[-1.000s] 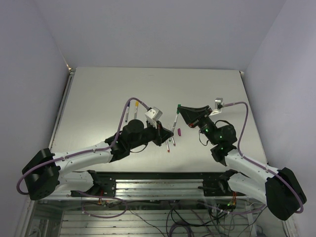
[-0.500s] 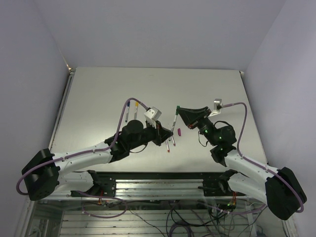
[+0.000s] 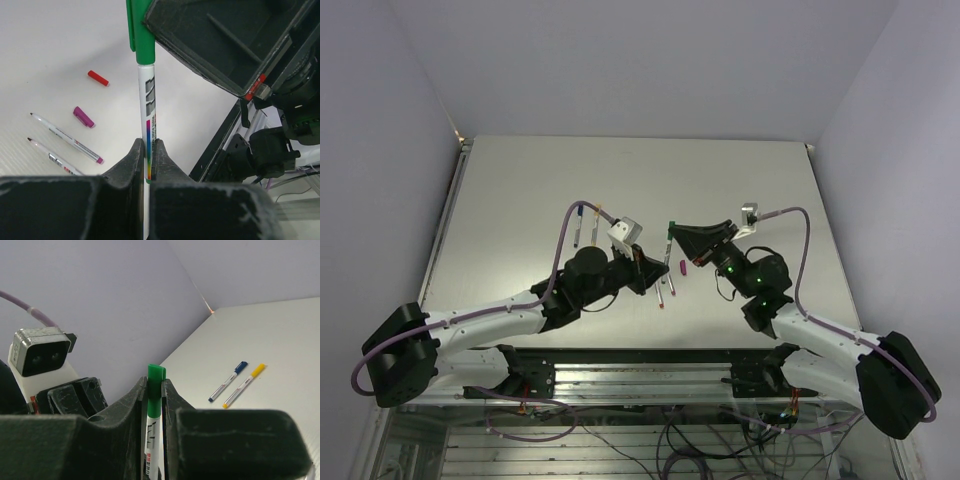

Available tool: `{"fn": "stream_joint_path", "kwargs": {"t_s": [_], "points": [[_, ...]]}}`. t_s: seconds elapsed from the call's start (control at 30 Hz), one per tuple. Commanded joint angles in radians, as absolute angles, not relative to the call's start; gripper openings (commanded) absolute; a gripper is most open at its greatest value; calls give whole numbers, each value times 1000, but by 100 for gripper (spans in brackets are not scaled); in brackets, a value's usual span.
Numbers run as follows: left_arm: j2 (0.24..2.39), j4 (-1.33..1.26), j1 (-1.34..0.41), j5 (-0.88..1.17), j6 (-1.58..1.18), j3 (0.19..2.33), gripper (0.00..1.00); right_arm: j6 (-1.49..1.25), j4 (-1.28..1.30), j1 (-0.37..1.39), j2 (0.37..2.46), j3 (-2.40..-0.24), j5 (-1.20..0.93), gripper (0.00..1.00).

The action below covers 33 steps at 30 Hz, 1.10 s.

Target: Insert the pens into the pen caps

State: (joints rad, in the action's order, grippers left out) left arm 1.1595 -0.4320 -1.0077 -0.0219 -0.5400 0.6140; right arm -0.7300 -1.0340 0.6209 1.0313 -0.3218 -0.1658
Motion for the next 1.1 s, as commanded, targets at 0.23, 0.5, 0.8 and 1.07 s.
{"fn": "stream_joint_path", "kwargs": {"t_s": [0.23, 0.5, 0.8, 1.07], "points": [[1106, -587, -1010, -189, -473, 677, 7, -566, -593, 742, 1030, -397, -49, 0], [1092, -599, -995, -254, -433, 711, 7, -540, -474, 820, 1034, -406, 25, 0], [1098, -601, -947, -226, -435, 741, 7, -522, -412, 920, 1106, -446, 114, 0], [1068, -525, -944, -215, -484, 667, 7, -449, -396, 923, 1103, -536, 251, 15]]}}
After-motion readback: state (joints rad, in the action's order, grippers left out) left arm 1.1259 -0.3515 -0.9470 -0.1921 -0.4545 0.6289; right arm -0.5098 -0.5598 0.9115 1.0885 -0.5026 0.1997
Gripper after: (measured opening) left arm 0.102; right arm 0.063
